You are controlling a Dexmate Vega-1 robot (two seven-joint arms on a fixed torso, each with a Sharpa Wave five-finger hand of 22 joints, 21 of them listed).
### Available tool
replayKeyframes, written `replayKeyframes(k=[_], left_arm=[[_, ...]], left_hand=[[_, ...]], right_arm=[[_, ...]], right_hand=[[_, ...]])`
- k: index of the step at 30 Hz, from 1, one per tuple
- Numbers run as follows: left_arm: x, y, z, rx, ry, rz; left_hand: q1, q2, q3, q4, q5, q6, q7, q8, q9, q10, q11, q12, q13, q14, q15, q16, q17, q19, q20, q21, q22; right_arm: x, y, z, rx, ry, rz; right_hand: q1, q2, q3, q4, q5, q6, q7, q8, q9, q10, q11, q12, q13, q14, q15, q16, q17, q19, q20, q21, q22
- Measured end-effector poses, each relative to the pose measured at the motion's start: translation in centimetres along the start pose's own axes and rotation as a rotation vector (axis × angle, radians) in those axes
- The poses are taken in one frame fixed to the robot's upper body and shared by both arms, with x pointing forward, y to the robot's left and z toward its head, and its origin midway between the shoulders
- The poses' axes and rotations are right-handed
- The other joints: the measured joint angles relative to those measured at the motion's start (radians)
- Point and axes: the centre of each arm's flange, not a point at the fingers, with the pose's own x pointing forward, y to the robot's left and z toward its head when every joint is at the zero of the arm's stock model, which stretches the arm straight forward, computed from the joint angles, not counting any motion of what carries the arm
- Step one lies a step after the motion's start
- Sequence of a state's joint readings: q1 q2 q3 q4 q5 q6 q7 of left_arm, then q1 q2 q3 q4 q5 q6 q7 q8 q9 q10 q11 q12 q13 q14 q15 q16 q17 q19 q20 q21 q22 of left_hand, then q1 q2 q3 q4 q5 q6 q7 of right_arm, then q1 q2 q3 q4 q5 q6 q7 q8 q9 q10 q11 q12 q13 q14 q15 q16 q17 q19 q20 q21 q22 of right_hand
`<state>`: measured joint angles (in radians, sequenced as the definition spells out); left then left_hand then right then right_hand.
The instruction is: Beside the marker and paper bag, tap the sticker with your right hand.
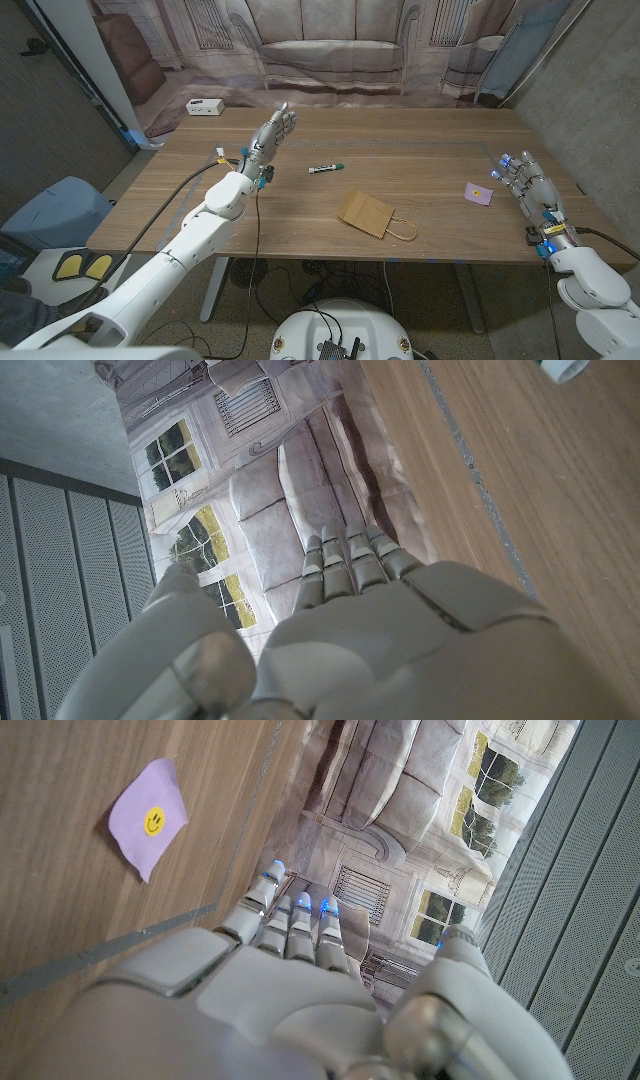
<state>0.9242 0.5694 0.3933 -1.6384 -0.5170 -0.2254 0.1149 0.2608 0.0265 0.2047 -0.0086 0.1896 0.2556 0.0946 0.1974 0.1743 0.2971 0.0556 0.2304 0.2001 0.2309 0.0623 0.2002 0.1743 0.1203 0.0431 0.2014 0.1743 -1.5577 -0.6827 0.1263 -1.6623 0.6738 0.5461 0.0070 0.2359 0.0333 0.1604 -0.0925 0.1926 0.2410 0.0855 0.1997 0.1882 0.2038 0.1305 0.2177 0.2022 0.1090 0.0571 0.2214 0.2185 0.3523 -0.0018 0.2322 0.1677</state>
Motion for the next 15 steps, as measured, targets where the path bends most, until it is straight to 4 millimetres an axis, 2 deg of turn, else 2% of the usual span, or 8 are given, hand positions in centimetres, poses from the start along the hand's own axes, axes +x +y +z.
replayKeyframes(k=[15], left_arm=[[-0.35, -0.17, -0.13, 0.006, 0.01, 0.008]], left_hand=[[0.005, 0.005, 0.0, 0.0, 0.0, 0.003, 0.004, 0.0, 0.0, 0.003, 0.003, 0.0, 0.0, 0.0, 0.0, 0.0, 0.0, 0.0, 0.0, 0.0, 0.0]], right_arm=[[-0.72, -0.48, 0.29, -0.071, 0.007, -0.016]], right_hand=[[0.0, 0.0, 0.0, 0.0, 0.0, 0.0, 0.0, 0.0, 0.0, 0.0, 0.0, 0.0, 0.0, 0.0, 0.0, 0.0, 0.0, 0.0, 0.0, -0.008, 0.0]])
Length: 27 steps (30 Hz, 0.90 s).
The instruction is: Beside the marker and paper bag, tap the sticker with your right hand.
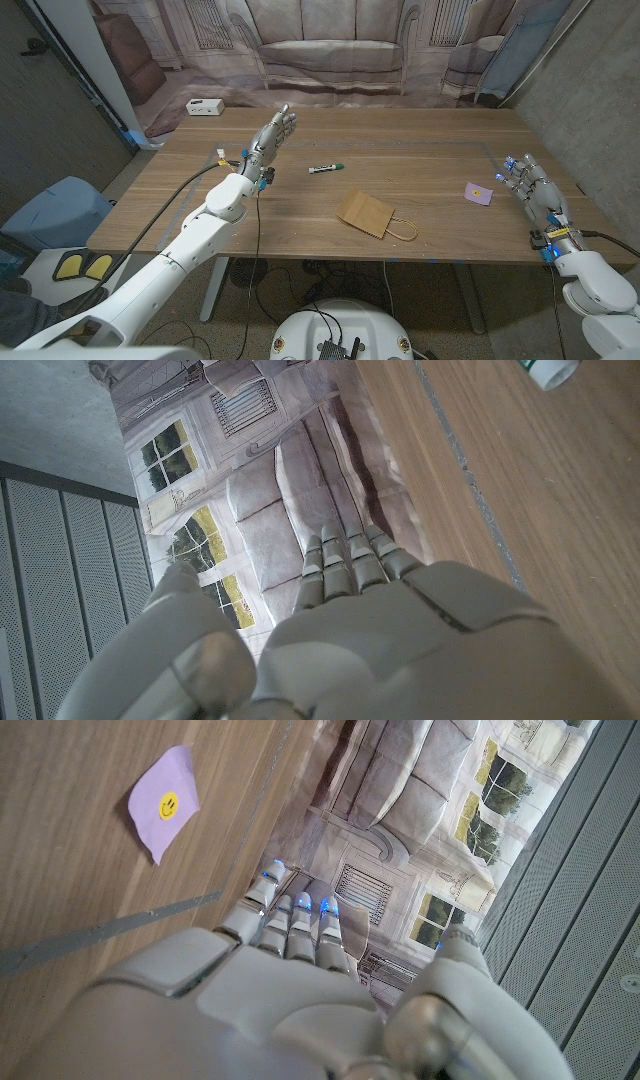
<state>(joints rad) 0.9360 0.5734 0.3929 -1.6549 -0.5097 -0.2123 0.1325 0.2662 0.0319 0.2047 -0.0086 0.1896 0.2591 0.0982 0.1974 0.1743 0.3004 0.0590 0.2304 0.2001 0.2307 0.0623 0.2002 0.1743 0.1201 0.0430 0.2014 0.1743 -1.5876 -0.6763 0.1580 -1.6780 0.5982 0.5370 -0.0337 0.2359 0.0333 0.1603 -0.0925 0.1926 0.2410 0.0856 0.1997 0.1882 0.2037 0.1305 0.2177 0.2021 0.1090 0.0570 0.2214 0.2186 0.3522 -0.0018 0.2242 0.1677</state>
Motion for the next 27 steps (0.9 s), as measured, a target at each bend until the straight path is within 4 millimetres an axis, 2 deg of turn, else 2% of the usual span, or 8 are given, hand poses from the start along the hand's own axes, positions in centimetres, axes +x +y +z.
replayKeyframes(k=[27], left_arm=[[0.3, -0.45, 0.0, 0.011, 0.002, 0.004]], left_hand=[[0.0, 0.0, 0.004, -0.004, 0.0, 0.007, 0.0, 0.0, 0.0, 0.005, -0.005, 0.0, 0.0, 0.009, 0.002, -0.002, 0.0, 0.004, 0.004, 0.0, 0.0]], right_arm=[[-0.48, -0.37, 0.45, -0.339, 0.002, -0.093]], right_hand=[[-0.005, -0.005, -0.004, -0.004, 0.0, 0.017, -0.017, 0.0, 0.0, 0.009, -0.009, 0.0, 0.0, 0.005, -0.005, 0.0, -0.003, 0.005, -0.005, -0.008, 0.0]])
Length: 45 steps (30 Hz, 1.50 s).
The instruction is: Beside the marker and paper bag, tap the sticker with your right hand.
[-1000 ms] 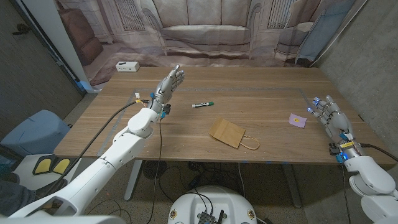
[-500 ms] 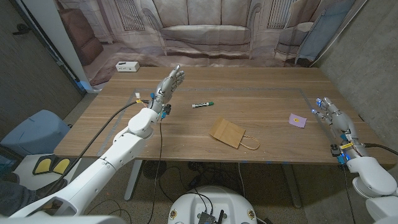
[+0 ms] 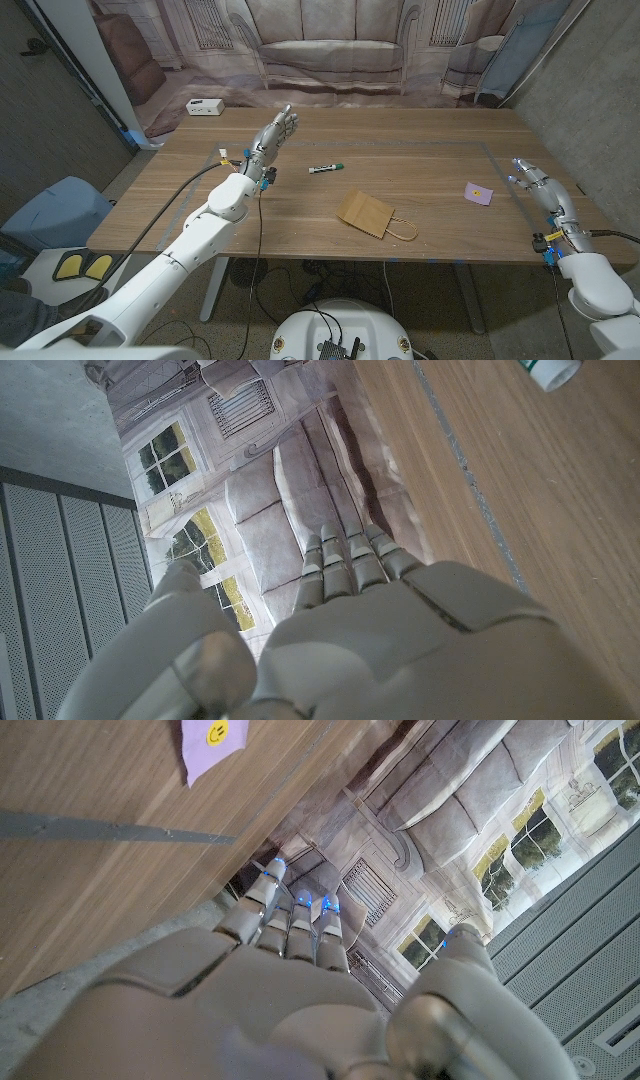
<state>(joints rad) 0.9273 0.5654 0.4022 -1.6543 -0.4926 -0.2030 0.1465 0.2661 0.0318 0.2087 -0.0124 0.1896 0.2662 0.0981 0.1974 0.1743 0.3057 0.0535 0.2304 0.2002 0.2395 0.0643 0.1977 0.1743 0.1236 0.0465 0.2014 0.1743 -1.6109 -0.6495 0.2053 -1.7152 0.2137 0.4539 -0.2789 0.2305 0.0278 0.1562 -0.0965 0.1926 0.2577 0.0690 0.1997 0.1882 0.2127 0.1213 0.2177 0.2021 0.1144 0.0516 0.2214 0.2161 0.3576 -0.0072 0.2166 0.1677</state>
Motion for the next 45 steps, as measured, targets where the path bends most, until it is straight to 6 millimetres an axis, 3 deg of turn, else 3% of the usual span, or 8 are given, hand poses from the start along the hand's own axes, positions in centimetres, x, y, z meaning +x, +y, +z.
replayKeyframes(k=[6, 22, 45], left_arm=[[0.2, -0.2, 0.0, 0.001, -0.001, -0.004], [0.6, -0.3, -0.1, 0.007, -0.004, -0.01], [1.1, -0.2, -0.1, 0.016, -0.008, -0.01]], left_hand=[[0.0, 0.0, 0.0, 0.0, 0.0, 0.0, 0.0, 0.0, 0.0, 0.0, 0.0, 0.0, 0.0, 0.0, 0.0, -0.002, 0.0, 0.0, 0.0, 0.0, 0.0], [0.0, 0.0, -0.003, -0.003, 0.0, 0.0, 0.0, 0.0, 0.005, 0.0, 0.0, 0.0, 0.0, 0.0, 0.0, -0.002, 0.0, 0.0, 0.0, 0.0, 0.0], [0.0, 0.0, -0.001, -0.01, 0.0, 0.003, -0.004, 0.0, 0.005, 0.005, 0.005, 0.0, 0.0, 0.0, 0.0, -0.002, 0.0, 0.0, 0.0, 0.0, 0.0]], right_arm=[[-0.1, 0.0, 0.0, -0.077, -0.006, -0.021], [0.4, 0.6, 0.9, -0.301, -0.037, -0.042], [1.3, 2.2, 1.9, -0.664, -0.064, -0.026]], right_hand=[[0.0, 0.0, -0.004, -0.004, 0.0, -0.013, -0.023, 0.0, 0.0, 0.0, 0.0, 0.0, 0.0, 0.0, 0.0, 0.0, -0.003, 0.0, 0.0, 0.0, 0.001], [-0.009, -0.009, -0.008, 0.0, 0.0, -0.013, -0.052, 0.0, 0.0, -0.006, -0.013, -0.007, 0.0, -0.004, -0.015, -0.008, -0.002, -0.004, -0.004, -0.013, 0.002], [-0.016, -0.011, -0.013, -0.004, 0.004, -0.037, -0.075, -0.008, 0.0, -0.024, -0.03, -0.014, -0.002, -0.02, -0.03, -0.016, -0.002, -0.009, -0.02, -0.021, 0.002]])
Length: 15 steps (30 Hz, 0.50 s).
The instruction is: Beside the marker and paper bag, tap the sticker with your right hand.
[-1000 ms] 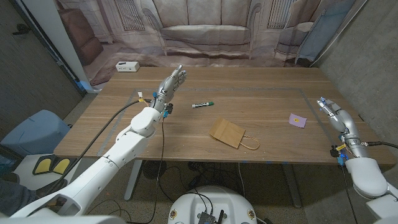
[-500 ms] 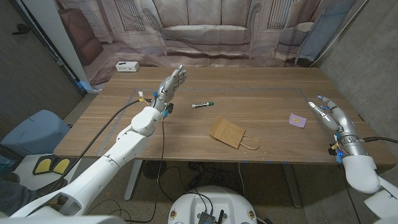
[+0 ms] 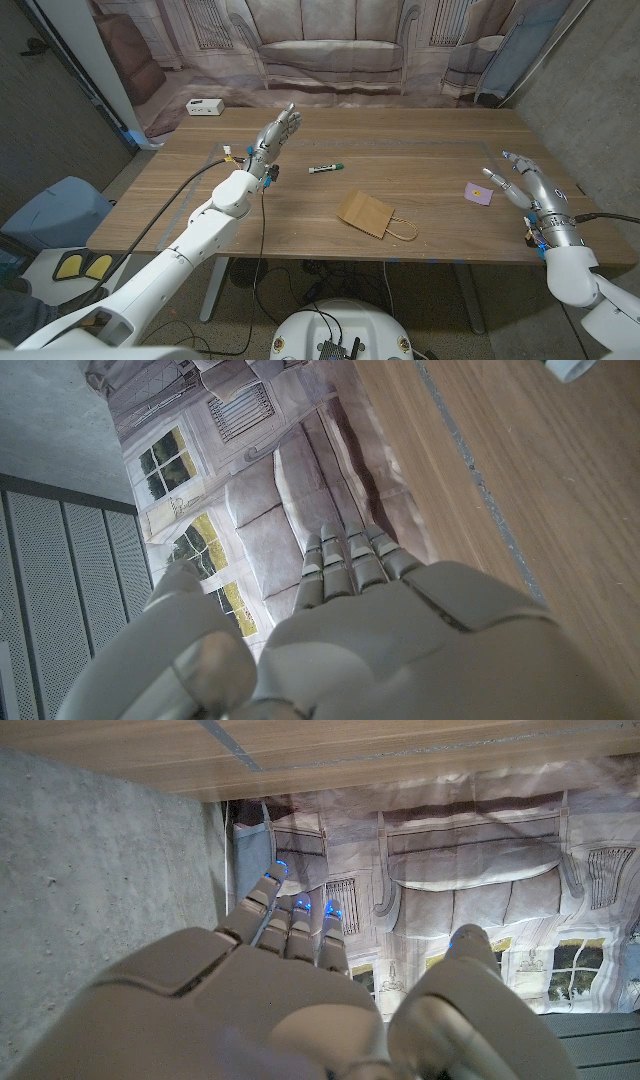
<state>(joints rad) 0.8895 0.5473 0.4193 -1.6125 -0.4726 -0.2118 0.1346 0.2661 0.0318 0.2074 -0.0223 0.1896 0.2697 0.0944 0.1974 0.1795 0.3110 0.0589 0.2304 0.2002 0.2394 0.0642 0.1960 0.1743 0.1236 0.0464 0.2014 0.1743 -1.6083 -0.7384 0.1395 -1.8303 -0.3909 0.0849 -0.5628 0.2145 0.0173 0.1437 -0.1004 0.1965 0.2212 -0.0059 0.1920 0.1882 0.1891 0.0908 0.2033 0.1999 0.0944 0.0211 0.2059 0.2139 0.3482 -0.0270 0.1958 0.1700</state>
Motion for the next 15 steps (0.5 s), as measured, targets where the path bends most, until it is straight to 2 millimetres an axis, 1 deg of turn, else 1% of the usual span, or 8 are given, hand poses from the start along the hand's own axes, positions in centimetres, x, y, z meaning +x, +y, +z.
replayKeyframes(k=[2, 7, 8, 9, 12, 15], left_arm=[[0.0, 0.0, 0.0, 0.0, -0.001, 0.001], [0.1, 0.1, -0.1, -0.001, 0.001, 0.003], [0.1, 0.1, -0.1, -0.001, -0.002, 0.004], [0.1, 0.1, -0.1, -0.001, -0.002, 0.005], [0.1, 0.1, -0.1, -0.002, -0.003, 0.008], [0.0, 0.1, -0.2, -0.003, -0.003, 0.01]], left_hand=[[0.0, 0.0, 0.0, 0.0, 0.0, 0.0, 0.0, 0.0, 0.0, 0.0, 0.0, 0.0, 0.0, 0.0, 0.0, 0.0, 0.0, 0.0, 0.0, 0.0, 0.0], [0.0, 0.0, 0.0, 0.0, 0.0, 0.0, 0.0, 0.0, 0.0, 0.0, 0.0, 0.0, 0.0, 0.005, -0.005, 0.0, 0.0, 0.0, 0.0, 0.0, 0.0], [0.0, 0.0, 0.0, 0.0, 0.0, 0.0, 0.0, 0.0, 0.0, 0.003, -0.003, 0.0, 0.0, 0.005, -0.005, 0.0, 0.0, 0.0, 0.0, 0.0, 0.0], [0.0, 0.0, 0.0, 0.0, 0.0, 0.0, 0.0, 0.0, 0.0, 0.005, -0.005, 0.0, 0.0, 0.005, -0.005, 0.0, 0.0, 0.0, 0.0, 0.0, 0.0], [0.0, 0.0, 0.0, 0.0, 0.0, 0.0, 0.0, 0.0, 0.0, 0.005, -0.005, 0.0, 0.0, 0.005, -0.005, 0.0, 0.0, 0.0, 0.0, 0.0, 0.0], [0.0, 0.0, 0.0, 0.0, 0.0, 0.0, 0.0, 0.0, 0.0, 0.005, -0.005, 0.0, 0.0, 0.005, -0.005, 0.0, 0.0, 0.0, 0.0, 0.0, 0.0]], right_arm=[[0.3, 0.1, 0.3, -0.026, -0.007, 0.006], [0.3, 0.1, -0.2, -0.064, 0.017, 0.006], [0.8, 0.2, 0.7, -0.075, -0.013, 0.018], [0.9, 0.2, 0.8, -0.086, -0.014, 0.021], [1.1, 0.2, 0.9, -0.108, -0.014, 0.03], [1.3, 0.2, 1.0, -0.128, -0.011, 0.042]], right_hand=[[0.0, 0.0, 0.0, 0.0, 0.0, -0.002, -0.002, 0.0, 0.0, 0.0, 0.0, 0.0, 0.0, 0.0, 0.0, 0.0, 0.0, 0.0, 0.0, -0.004, 0.0], [0.0, 0.0, 0.0, 0.0, 0.0, -0.004, -0.004, 0.0, 0.0, -0.007, -0.007, -0.004, 0.0, -0.008, 0.0, -0.001, 0.0, -0.012, 0.001, -0.007, 0.0], [0.0, 0.0, 0.0, 0.0, 0.0, -0.004, -0.003, 0.0, 0.0, -0.007, -0.007, -0.004, 0.0, -0.008, 0.0, -0.006, 0.0, -0.019, 0.0, -0.007, 0.0], [0.0, 0.0, 0.0, 0.0, 0.0, -0.004, -0.003, 0.0, 0.0, -0.01, -0.01, -0.004, 0.0, -0.012, 0.003, -0.007, 0.0, -0.02, -0.001, -0.007, 0.0], [0.0, 0.0, 0.0, 0.0, 0.0, -0.006, -0.011, 0.0, 0.0, -0.017, -0.016, -0.004, 0.0, -0.031, 0.002, -0.007, 0.0, -0.041, 0.005, -0.012, 0.0], [0.0, 0.0, 0.0, 0.0, 0.0, -0.002, -0.016, 0.0, 0.0, -0.028, -0.02, -0.008, 0.0, -0.052, 0.002, -0.015, 0.0, -0.063, 0.003, -0.016, 0.0]])
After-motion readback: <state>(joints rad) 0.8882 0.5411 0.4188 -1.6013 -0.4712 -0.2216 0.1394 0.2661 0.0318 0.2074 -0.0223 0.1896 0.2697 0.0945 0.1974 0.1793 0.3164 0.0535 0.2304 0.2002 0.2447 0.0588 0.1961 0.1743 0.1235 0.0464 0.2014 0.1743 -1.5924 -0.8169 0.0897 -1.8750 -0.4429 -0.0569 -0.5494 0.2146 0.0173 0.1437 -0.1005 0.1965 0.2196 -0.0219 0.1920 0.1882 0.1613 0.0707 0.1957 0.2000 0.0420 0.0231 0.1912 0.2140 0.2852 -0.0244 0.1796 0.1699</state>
